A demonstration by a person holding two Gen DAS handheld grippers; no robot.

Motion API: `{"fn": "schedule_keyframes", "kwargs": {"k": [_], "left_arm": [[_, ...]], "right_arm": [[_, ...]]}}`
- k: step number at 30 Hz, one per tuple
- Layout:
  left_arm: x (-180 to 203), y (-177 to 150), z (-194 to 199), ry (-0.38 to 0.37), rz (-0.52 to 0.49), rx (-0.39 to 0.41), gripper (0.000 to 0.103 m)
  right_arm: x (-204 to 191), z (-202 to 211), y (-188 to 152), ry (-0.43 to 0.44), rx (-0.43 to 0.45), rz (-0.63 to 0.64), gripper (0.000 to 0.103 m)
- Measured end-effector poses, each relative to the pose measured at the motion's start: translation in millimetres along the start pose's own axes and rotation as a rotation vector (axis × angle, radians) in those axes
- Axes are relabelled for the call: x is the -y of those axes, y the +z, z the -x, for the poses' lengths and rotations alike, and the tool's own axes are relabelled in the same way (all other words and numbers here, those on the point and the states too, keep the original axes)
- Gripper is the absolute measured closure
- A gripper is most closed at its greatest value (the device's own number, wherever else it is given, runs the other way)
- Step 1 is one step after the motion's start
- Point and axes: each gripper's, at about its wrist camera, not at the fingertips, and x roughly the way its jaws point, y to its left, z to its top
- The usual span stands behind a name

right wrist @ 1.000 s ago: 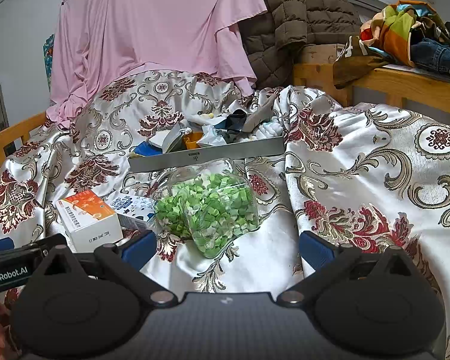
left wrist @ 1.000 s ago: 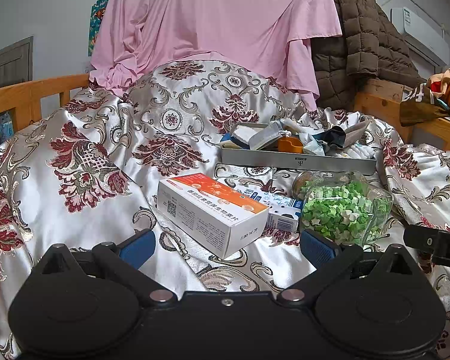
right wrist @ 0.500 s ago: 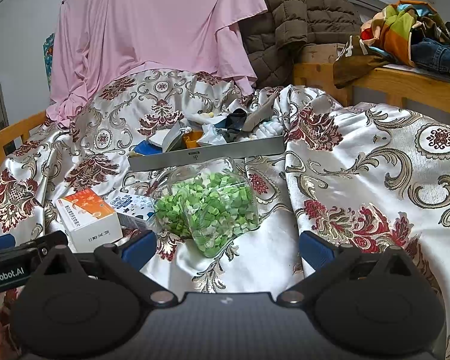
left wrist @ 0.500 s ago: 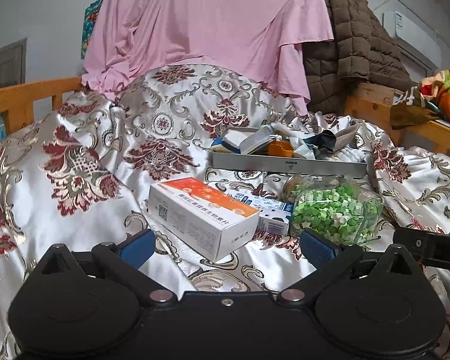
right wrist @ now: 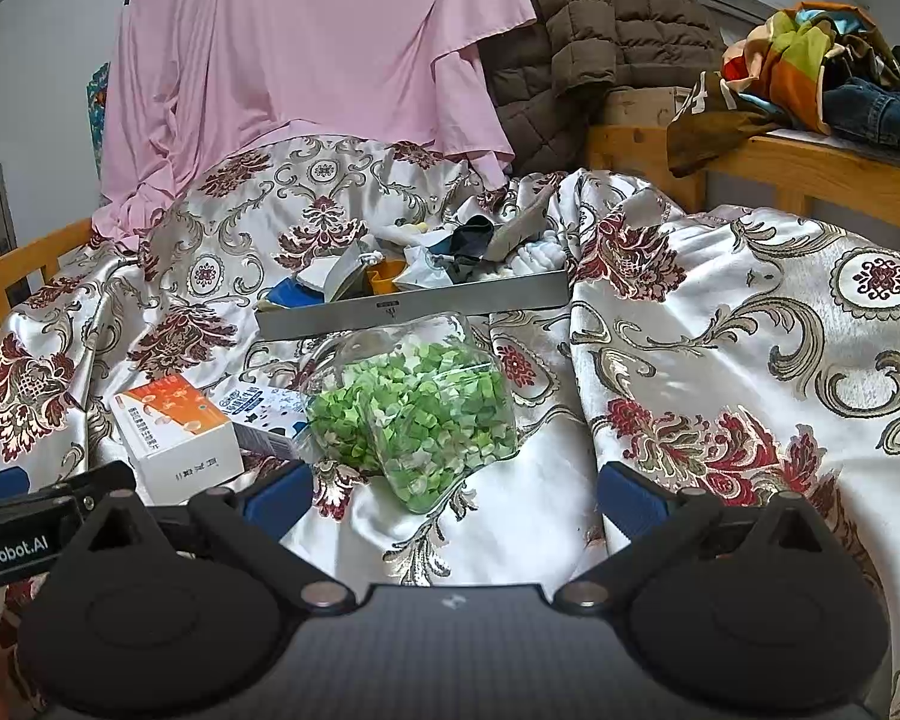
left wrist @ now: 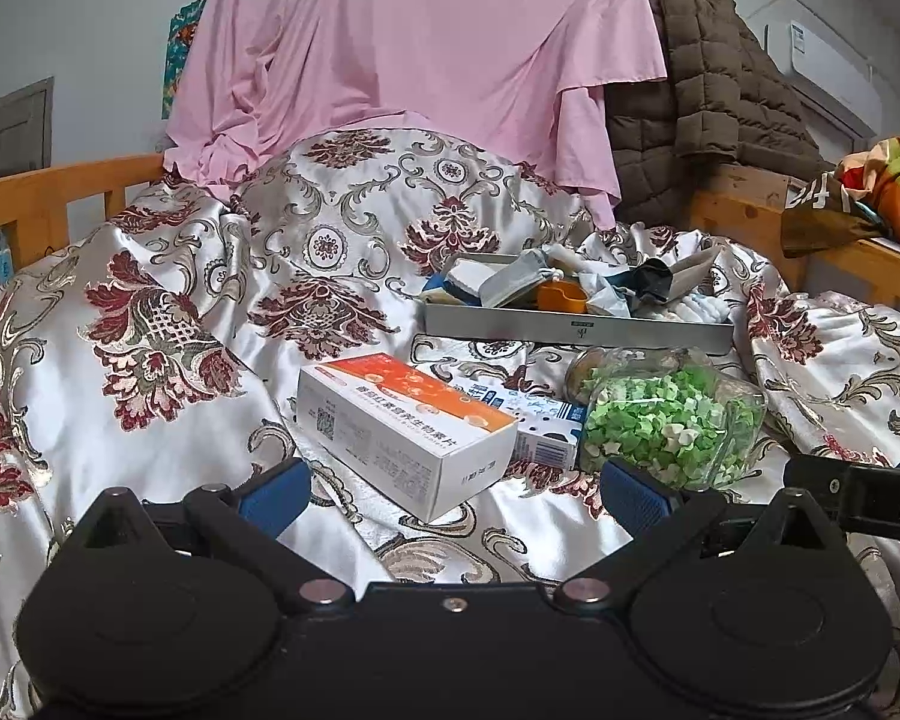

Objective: Organize soft objects

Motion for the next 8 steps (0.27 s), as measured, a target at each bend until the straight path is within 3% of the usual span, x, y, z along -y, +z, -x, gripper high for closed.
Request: {"fn": "schedule_keyframes", "kwargs": {"k": [8], "left_arm": [[-0.5, -0.5, -0.7, 0.003, -0.002, -0.002, 0.001]], "right_arm": [[2.3, -0.8, 1.3, 0.002, -0.002, 0.002, 0.000]]}}
